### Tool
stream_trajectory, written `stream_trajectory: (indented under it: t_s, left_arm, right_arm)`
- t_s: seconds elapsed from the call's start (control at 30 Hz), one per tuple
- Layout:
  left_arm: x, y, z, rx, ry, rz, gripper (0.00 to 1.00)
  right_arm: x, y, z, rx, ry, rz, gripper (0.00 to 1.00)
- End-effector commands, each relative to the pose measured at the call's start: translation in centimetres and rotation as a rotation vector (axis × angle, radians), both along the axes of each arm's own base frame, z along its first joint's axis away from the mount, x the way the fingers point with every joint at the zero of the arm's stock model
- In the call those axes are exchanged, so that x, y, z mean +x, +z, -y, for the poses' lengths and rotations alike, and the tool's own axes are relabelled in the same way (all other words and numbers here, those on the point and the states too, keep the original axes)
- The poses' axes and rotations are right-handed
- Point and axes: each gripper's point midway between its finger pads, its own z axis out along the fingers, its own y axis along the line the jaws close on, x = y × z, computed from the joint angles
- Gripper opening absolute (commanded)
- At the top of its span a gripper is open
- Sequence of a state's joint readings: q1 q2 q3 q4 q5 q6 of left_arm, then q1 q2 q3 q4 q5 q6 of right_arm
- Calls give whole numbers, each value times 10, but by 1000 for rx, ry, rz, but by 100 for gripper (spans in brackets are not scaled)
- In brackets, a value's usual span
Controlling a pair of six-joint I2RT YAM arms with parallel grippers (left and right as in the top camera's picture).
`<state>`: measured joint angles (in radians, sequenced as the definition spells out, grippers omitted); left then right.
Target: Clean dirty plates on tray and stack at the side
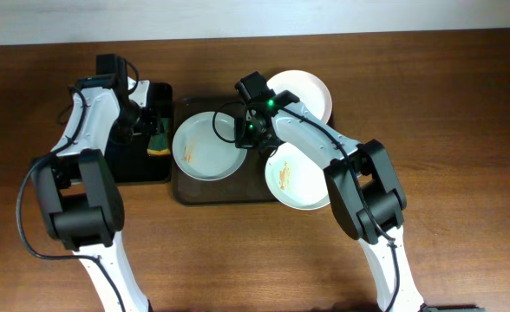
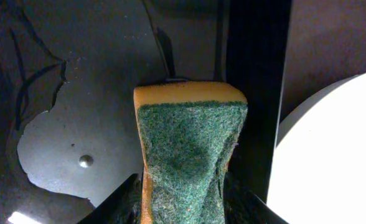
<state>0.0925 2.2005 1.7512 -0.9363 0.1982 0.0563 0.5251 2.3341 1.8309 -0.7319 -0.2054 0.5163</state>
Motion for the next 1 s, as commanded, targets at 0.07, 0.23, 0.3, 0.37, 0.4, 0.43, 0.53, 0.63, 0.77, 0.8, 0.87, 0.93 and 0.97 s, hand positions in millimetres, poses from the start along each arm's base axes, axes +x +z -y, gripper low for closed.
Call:
stream_trajectory:
  t_s: [0.07, 0.23, 0.3, 0.37, 0.4, 0.43, 0.53, 0.63, 0.77, 0.8, 0.87, 0.93, 0.97]
  left_arm:
    - [-9, -7, 2, 28, -56, -35, 43]
    - [-13, -12, 2, 26, -56, -47, 43]
    - [-15, -17, 3, 25, -58, -53, 44]
    - [-18, -23, 4, 25, -59, -56, 44]
    - [-19, -25, 4, 24, -59, -59, 44]
    - [-20, -27, 4, 24, -59, -61, 43]
    - [-20, -29, 5, 20, -60, -58, 43]
    - [-17, -29, 10, 8, -69, -42, 43]
    - [-15, -34, 16, 10, -81, -28, 43]
    - [-15, -35, 16, 10, -81, -25, 38]
    - [-15, -36, 15, 15, -80, -22, 18]
    - [-14, -36, 14, 19, -79, -19, 1]
    - [-14, -36, 14, 18, -79, -19, 1]
  right_arm:
    - [1, -9, -1, 1, 2, -12, 4]
    - [1, -9, 0, 1, 2, -12, 4]
    - [1, -9, -1, 1, 2, -12, 4]
    - [1, -9, -1, 1, 2, -12, 4]
    - [1, -9, -1, 1, 2, -12, 4]
    - [1, -9, -1, 1, 2, -12, 4]
    - [2, -8, -1, 2, 2, -10, 4]
    - [2, -8, -1, 3, 2, -8, 4]
    - [2, -8, -1, 2, 2, -9, 4]
    - [2, -8, -1, 3, 2, -9, 4]
    - [2, -8, -1, 2, 2, -9, 4]
    - [2, -8, -1, 2, 2, -9, 4]
    - [2, -8, -1, 3, 2, -10, 4]
